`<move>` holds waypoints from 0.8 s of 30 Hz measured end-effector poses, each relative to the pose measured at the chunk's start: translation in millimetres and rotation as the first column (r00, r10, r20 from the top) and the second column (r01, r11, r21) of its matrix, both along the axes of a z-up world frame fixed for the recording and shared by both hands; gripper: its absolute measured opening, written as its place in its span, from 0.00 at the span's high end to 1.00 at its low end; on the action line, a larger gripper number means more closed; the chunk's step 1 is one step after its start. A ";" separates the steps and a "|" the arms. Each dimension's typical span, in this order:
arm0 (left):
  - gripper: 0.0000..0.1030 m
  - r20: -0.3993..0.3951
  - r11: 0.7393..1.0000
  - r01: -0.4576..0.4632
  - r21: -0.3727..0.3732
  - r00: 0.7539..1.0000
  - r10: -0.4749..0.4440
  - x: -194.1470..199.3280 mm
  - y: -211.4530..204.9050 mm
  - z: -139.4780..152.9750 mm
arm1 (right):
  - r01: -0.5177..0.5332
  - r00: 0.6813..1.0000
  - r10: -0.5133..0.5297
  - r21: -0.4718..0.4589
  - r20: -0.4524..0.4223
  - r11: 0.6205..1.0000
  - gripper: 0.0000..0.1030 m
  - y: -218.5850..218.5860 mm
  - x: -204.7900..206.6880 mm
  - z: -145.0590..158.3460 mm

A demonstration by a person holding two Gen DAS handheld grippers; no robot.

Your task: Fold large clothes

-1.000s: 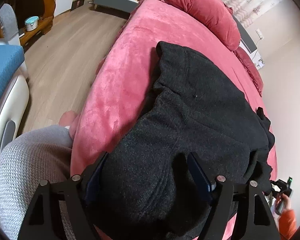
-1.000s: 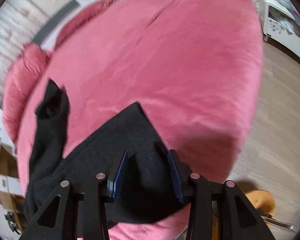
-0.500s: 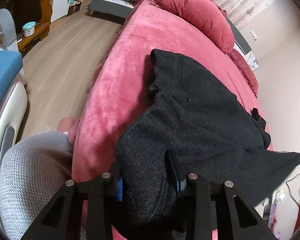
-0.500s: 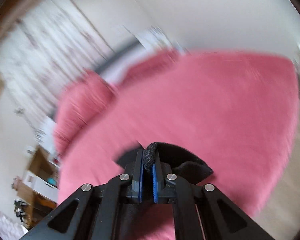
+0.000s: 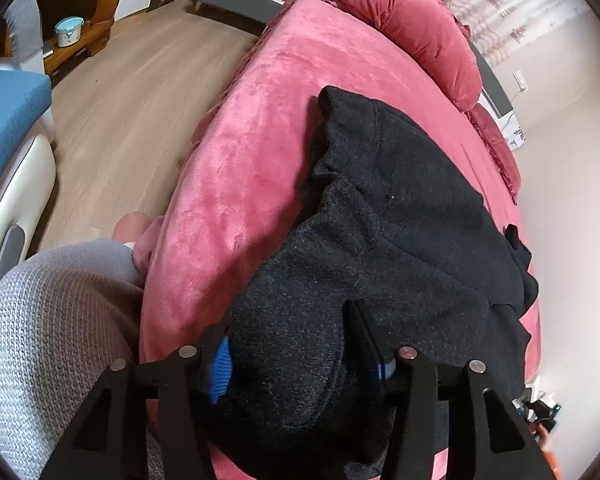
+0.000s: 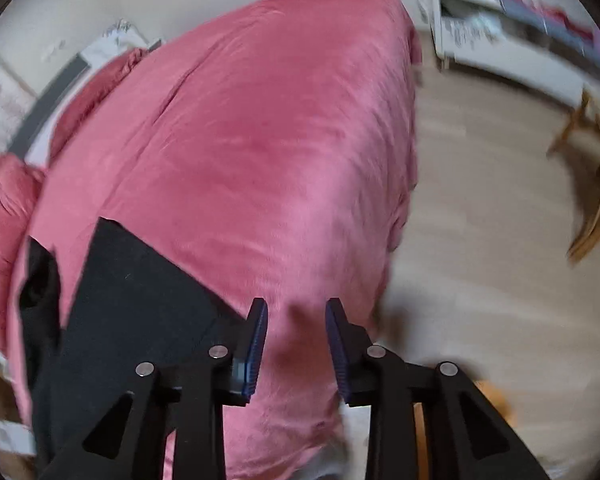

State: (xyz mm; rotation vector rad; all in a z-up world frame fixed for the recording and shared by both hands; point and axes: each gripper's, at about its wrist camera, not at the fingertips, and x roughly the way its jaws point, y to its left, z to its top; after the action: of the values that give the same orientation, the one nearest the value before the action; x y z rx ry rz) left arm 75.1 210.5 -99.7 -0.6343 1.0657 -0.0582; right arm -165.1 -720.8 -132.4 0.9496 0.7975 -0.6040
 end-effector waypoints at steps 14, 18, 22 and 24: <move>0.52 -0.001 0.997 0.013 0.073 1.000 -0.013 -1.4 -10.1 4.6 | 0.104 0.993 -0.117 0.258 0.035 0.961 0.86 1.0 54.7 -11.3; 0.63 0.023 0.996 0.021 0.083 0.999 -0.023 -1.8 -11.8 9.0 | -0.026 0.979 -0.008 0.165 0.205 0.986 0.90 6.9 68.3 50.4; 0.64 0.032 0.998 0.020 0.061 0.999 -0.022 -1.6 -9.8 9.8 | -0.165 0.854 0.181 -0.076 0.487 0.983 0.91 22.3 54.4 135.1; 0.64 0.027 0.998 0.019 0.054 0.999 -0.021 -1.1 -8.8 8.6 | -0.159 0.846 0.206 -0.137 0.491 0.978 0.91 17.3 45.5 135.2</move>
State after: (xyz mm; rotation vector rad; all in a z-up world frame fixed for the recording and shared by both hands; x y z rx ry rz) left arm 74.1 201.7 -91.1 -0.5725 1.0432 -0.0552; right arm -119.7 -703.5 2.8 0.8801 0.3769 -0.2014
